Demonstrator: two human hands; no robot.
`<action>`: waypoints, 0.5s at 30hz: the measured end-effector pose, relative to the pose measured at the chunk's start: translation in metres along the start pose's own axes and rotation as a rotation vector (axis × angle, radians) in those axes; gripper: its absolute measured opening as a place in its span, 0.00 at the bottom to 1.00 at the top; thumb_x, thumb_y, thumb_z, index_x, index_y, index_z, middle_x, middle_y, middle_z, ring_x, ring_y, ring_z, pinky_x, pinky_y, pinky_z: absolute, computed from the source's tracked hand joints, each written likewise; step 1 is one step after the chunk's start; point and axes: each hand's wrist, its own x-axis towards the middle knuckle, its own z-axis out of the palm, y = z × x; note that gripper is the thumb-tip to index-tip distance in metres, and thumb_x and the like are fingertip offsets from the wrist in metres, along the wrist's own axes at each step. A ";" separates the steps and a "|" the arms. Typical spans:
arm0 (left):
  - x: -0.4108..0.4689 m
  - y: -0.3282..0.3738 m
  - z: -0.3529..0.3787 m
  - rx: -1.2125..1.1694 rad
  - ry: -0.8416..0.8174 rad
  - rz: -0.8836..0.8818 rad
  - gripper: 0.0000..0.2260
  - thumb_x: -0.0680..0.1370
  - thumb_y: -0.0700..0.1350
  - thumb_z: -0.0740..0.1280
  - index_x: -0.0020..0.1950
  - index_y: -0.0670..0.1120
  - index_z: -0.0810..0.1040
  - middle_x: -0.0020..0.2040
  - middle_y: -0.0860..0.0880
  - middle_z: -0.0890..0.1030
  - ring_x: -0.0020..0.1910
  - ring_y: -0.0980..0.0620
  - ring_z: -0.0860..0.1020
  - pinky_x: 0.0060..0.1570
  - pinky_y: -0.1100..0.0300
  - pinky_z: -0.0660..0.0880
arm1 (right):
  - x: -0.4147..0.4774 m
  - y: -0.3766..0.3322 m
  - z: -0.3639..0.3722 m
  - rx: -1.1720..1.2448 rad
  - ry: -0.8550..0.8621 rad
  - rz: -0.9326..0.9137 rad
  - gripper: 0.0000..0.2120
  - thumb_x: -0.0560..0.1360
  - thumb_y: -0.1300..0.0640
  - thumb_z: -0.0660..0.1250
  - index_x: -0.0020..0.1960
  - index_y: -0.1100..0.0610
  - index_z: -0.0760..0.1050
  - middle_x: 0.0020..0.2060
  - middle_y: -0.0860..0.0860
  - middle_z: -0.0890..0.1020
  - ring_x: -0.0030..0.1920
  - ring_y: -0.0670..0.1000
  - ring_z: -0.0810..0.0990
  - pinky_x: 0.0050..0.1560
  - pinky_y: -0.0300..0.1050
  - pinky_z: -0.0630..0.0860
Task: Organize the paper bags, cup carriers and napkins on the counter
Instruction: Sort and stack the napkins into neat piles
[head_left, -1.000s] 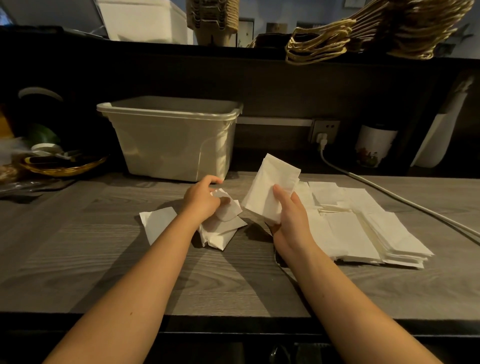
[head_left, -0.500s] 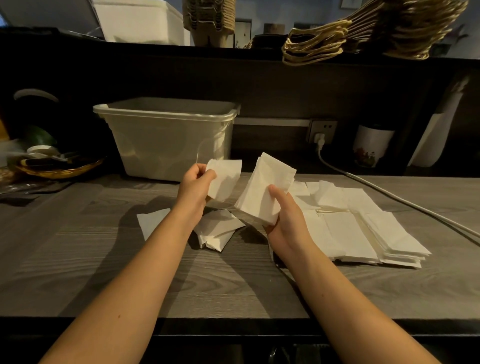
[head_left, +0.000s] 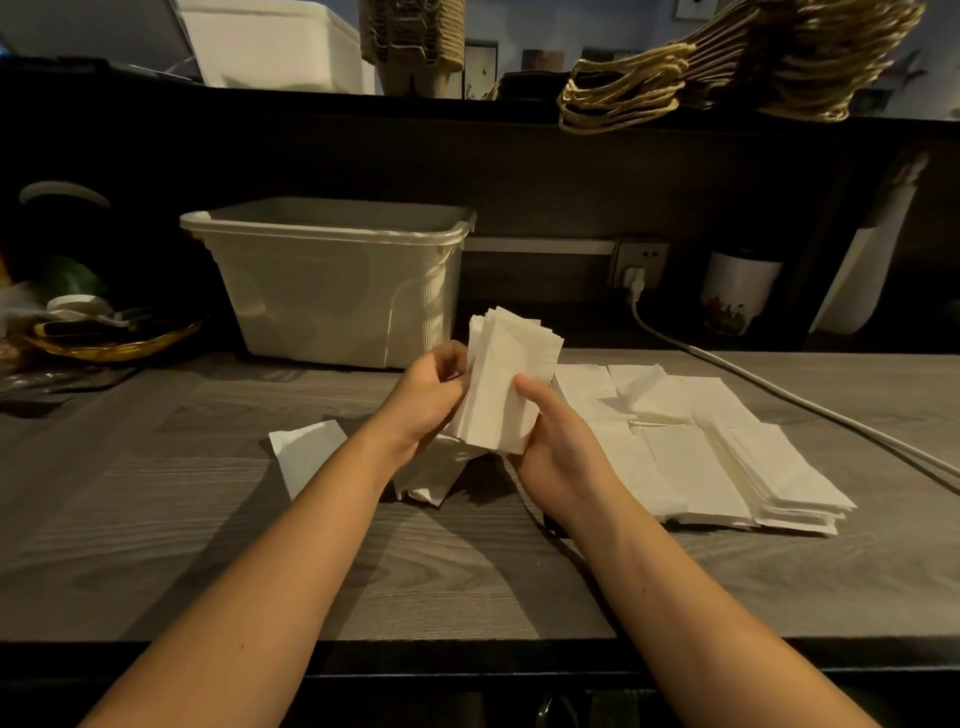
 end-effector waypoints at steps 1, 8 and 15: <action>0.000 0.000 0.000 0.006 -0.014 0.009 0.08 0.78 0.39 0.63 0.40 0.45 0.68 0.41 0.50 0.77 0.42 0.53 0.77 0.42 0.59 0.76 | 0.000 0.000 -0.001 -0.006 0.010 -0.005 0.06 0.77 0.58 0.61 0.54 0.52 0.71 0.51 0.54 0.78 0.52 0.53 0.76 0.48 0.46 0.76; -0.002 0.003 -0.002 -0.016 -0.009 -0.004 0.07 0.80 0.41 0.61 0.56 0.51 0.68 0.49 0.50 0.78 0.45 0.54 0.78 0.37 0.62 0.77 | 0.001 0.001 -0.002 -0.067 0.035 -0.041 0.05 0.78 0.57 0.61 0.53 0.52 0.71 0.53 0.56 0.76 0.55 0.56 0.75 0.59 0.55 0.74; -0.003 0.006 0.000 -0.186 0.066 -0.114 0.11 0.79 0.45 0.61 0.60 0.56 0.69 0.47 0.50 0.79 0.43 0.52 0.79 0.38 0.58 0.77 | 0.005 0.005 -0.004 -0.131 0.009 -0.013 0.11 0.77 0.58 0.62 0.59 0.53 0.72 0.59 0.58 0.78 0.60 0.58 0.75 0.58 0.53 0.75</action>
